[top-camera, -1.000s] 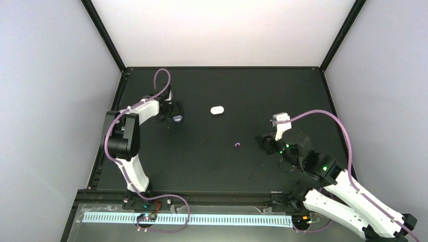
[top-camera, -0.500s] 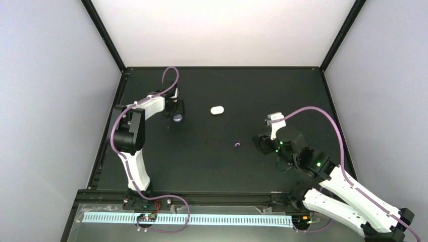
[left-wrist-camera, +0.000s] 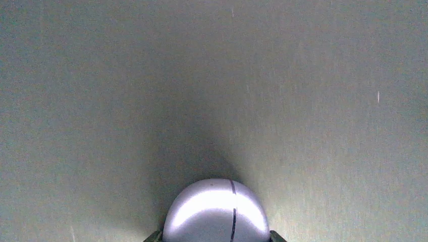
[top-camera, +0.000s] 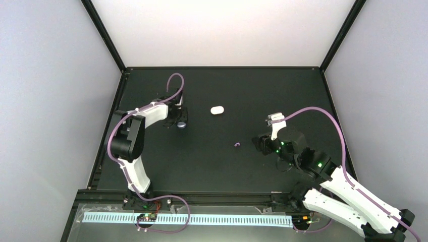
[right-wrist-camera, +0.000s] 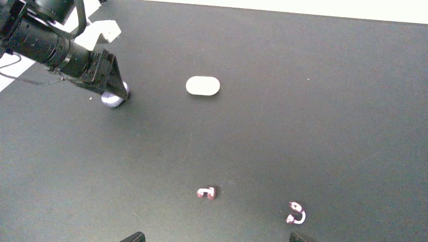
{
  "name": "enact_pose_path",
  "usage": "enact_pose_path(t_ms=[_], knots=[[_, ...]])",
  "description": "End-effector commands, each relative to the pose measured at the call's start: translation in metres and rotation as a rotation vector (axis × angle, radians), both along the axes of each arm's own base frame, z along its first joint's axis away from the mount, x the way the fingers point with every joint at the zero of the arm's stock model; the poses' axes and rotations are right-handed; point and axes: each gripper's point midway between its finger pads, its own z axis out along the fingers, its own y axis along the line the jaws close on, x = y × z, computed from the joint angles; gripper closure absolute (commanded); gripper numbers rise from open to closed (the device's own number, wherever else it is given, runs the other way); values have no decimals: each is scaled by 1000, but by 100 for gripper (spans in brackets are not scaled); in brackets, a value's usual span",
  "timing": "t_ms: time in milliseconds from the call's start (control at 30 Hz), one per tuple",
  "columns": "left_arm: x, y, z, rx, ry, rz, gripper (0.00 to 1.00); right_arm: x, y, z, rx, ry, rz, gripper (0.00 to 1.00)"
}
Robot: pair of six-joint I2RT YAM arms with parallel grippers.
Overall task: Insert the wireless bluetooth earbuds into the charging case
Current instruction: Move the charging case to the center of the board.
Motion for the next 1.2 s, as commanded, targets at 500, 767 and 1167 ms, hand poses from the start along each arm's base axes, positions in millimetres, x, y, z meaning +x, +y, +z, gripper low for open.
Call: enact_pose_path(t_ms=[500,767,1167], knots=[[-161,-70,11,-211,17,206,61,-7,40,-25,213,126,88,27],[-156,-93,10,-158,54,300,51,-14,46,-46,247,209,94,29],[-158,-100,35,-121,18,202,3,-23,39,-58,198,227,111,29]])
